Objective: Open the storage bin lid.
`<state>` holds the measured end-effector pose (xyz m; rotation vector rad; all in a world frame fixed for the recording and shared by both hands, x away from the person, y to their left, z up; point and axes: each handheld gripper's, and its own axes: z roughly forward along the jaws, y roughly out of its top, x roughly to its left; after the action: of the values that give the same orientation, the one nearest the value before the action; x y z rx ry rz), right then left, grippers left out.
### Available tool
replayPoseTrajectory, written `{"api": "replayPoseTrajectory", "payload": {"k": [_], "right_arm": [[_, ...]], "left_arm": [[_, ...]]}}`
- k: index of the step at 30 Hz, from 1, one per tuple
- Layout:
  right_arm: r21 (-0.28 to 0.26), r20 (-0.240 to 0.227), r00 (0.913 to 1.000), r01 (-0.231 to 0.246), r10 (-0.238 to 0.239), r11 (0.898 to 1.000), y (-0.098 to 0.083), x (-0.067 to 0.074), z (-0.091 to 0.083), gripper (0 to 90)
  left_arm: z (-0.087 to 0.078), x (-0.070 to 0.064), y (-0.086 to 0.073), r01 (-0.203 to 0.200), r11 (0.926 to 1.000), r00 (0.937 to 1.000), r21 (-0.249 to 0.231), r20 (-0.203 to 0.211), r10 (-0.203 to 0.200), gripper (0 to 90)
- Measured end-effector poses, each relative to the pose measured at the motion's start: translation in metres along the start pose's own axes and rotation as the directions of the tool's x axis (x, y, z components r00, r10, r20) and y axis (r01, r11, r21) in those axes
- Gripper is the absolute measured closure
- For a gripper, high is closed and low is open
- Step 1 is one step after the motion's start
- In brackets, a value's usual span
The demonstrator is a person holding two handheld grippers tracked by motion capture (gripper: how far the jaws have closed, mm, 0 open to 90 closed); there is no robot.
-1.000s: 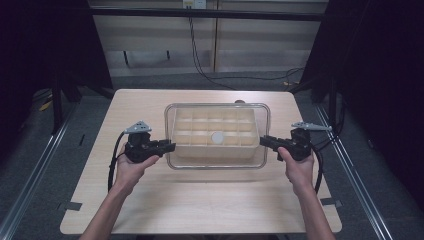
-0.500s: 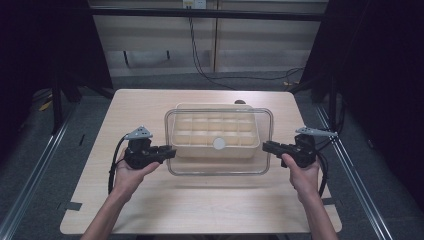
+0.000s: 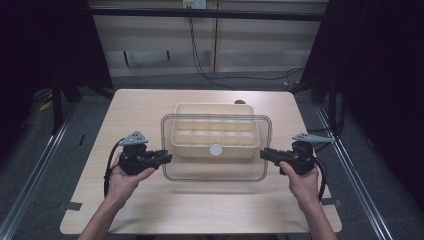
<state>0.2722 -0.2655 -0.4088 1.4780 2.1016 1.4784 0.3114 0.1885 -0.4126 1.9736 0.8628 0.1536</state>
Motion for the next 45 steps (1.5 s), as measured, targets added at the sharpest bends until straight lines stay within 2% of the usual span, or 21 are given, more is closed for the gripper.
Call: {"api": "replayPoseTrajectory", "payload": {"k": [4, 8, 15, 16, 26, 31, 32, 35, 37, 45], "right_arm": [[0.011, -0.012, 0.9999, -0.008, 0.008, 1.000, -0.007, 0.005, -0.002, 72.5], [0.008, -0.031, 0.9994, -0.012, 0.013, 1.000, -0.011, 0.007, -0.004, 73.0], [0.012, -0.043, 0.9989, -0.015, 0.015, 1.000, -0.017, 0.012, -0.005, 73.5], [0.016, -0.059, 0.9980, -0.020, 0.021, 1.000, -0.019, 0.013, -0.006, 74.1], [0.031, -0.069, 0.9974, -0.020, 0.022, 0.999, -0.030, 0.019, -0.015, 74.7], [0.055, -0.078, 0.9964, -0.031, 0.035, 0.998, -0.036, 0.021, -0.016, 74.7], [0.054, -0.083, 0.9960, -0.031, 0.035, 0.998, -0.037, 0.022, -0.017, 75.0], [0.043, -0.096, 0.9948, -0.029, 0.033, 0.999, -0.037, 0.024, -0.019, 75.8], [0.036, -0.100, 0.9945, -0.029, 0.032, 0.999, -0.039, 0.026, -0.019, 76.0], [0.056, -0.091, 0.9950, -0.034, 0.040, 0.998, -0.048, 0.025, -0.015, 76.0]], "left_arm": [[-0.002, -0.001, -0.007, 0.002, 1.0000, 1.0000, 0.008, 0.005, -0.002, 69.5], [-0.007, -0.005, -0.014, 0.004, 0.9999, 1.0000, -0.010, 0.004, -0.004, 69.5], [-0.012, -0.008, -0.022, 0.012, 0.9998, 0.9999, 0.016, 0.000, -0.012, 69.2], [-0.014, -0.009, -0.024, 0.030, 0.9994, 0.9995, 0.017, 0.009, -0.030, 69.0], [-0.017, -0.017, -0.033, 0.012, 0.9990, 0.9999, 0.043, 0.012, -0.012, 68.7], [-0.020, -0.019, -0.038, 0.020, 0.9986, 0.9995, 0.049, 0.024, -0.021, 68.8], [-0.021, -0.018, -0.040, 0.019, 0.9983, 0.9990, 0.055, 0.038, -0.022, 69.2], [-0.023, -0.017, -0.044, 0.035, 0.9979, 0.9982, 0.055, 0.046, -0.038, 69.1], [-0.023, -0.018, -0.047, 0.032, 0.9977, 0.9988, 0.061, 0.036, -0.034, 68.9], [-0.018, -0.019, -0.057, 0.039, 0.9954, 0.9983, 0.087, 0.041, -0.042, 68.5]]}}
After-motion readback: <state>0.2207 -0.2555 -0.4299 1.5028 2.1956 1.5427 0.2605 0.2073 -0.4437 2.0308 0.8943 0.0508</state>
